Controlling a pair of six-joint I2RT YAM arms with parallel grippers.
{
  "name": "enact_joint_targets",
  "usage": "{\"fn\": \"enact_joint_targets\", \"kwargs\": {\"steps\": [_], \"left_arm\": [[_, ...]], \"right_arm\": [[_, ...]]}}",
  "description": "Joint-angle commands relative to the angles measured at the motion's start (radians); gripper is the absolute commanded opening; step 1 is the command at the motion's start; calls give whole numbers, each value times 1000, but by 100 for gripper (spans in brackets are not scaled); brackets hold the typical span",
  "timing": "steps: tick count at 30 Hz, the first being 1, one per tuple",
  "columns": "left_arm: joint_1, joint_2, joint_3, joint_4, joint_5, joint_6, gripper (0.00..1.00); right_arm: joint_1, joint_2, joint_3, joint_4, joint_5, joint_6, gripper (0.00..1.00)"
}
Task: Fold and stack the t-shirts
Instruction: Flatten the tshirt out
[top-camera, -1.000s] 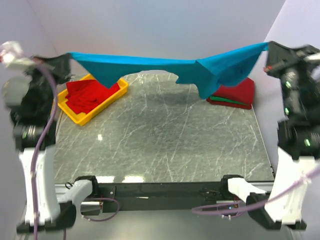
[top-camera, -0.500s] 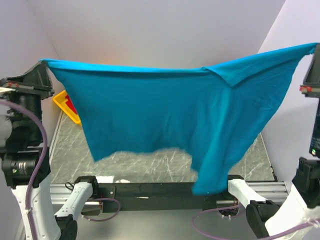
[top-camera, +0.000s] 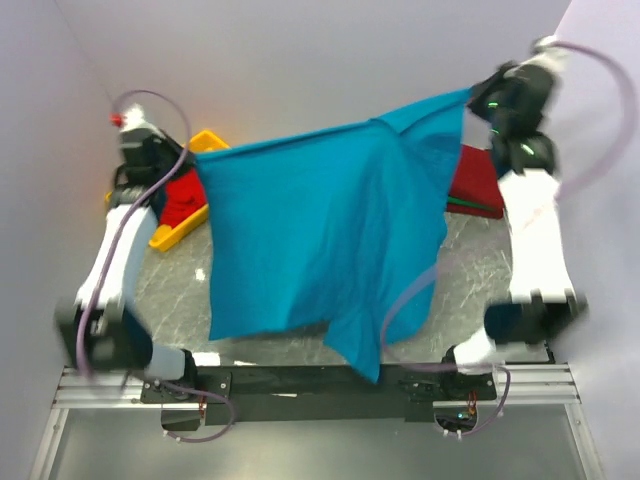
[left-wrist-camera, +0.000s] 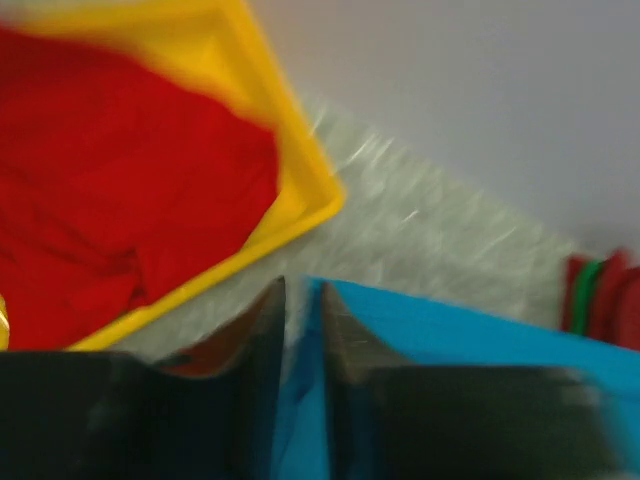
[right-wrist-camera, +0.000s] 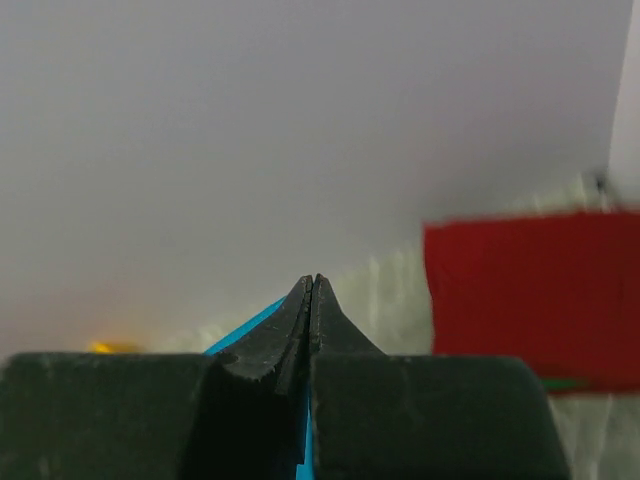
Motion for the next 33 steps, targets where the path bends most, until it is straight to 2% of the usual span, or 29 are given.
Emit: {"fn": "enact_joint_targets", "kwargs": {"steps": [1,2,3,4,5,6,7,11,22,27,33], "left_arm": [[4,187,67,-53,71,61,30],[2,278,102,-83,68,64,38],[-1,308,140,-83,68,70,55],[-3,331,157,-81,80,73,60],[-6,366,174,-89,95,73,76],[-6,379,211,-97,103,75,84],[-12,388,229,-118,112,76,87],[-36,376,246,-137,132,84,89],[-124,272,6,-77,200,36,89],[-185,301,10,-66,221,32,89],[-225,376,27,-22,289,13,89]], "right_arm": [[3,176,87,-105,81,49,1],[6,263,115,-146,78,52,8],[7,305,142,-167,67,60,19],[10,343,203,-188,46,64,41],[12,400,224,-228,41,66,63],[17,421,240,-240,30,61,74],[18,429,244,-248,19,60,84],[46,344,80,-167,-13,52,87],[96,-3,-498,-89,-28,109,87],[113,-126,-733,-72,-40,155,86],[132,-212,-920,-67,-63,210,86]]}}
